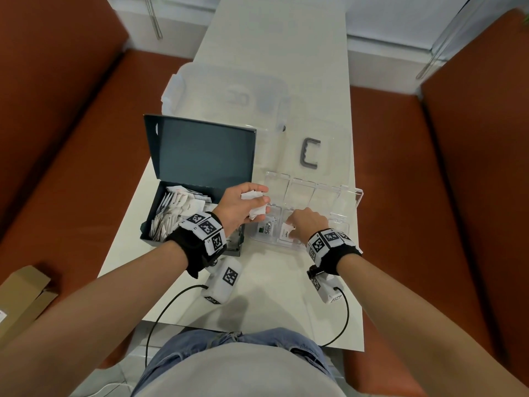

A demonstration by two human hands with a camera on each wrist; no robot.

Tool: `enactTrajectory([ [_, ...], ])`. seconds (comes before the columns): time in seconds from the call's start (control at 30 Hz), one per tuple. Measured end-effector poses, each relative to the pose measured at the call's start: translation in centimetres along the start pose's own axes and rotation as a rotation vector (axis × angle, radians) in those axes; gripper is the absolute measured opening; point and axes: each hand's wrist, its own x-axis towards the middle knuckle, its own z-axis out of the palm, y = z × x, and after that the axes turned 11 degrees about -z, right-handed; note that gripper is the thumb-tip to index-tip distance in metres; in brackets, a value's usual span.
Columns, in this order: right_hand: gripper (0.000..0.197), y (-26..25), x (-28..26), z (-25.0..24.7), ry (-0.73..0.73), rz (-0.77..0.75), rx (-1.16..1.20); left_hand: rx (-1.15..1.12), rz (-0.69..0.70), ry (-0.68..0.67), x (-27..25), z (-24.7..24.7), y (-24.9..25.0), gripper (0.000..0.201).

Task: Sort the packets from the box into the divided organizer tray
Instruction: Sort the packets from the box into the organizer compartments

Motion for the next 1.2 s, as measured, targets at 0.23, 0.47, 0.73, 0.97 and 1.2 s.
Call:
enactTrajectory([
  [0.23, 0.04, 0.8, -0.5, -0.7, 0.08, -0.025, 0.064, -0.019, -0.006, 0.008, -0.1, -0.2, 0.0, 0.029],
  [0.47, 0.038, 0.6, -0.1, -0.6, 0.046, -0.018, 0.037, -0.016, -0.004, 0.004, -0.2, 0.1, 0.1, 0.026],
  [0.73, 0.05, 0.0, 0.7, 0.4, -0.046, -0.095, -0.126, -0.008, -0.004, 0.006, -0.3, 0.0, 0.1, 0.028],
  [0.97, 0.045, 0.1, 1.2, 0.4, -0.001, -0.091, -0.113, -0.005, -0.013, 0.017, -0.4, -0.3, 0.1, 0.027],
  [1.2, 0.044, 0.3, 0.4, -0.1, -0.007, -0.097, -0.063, -0.006, -0.026, 0.027, -0.4, -0.3, 0.3, 0.028],
])
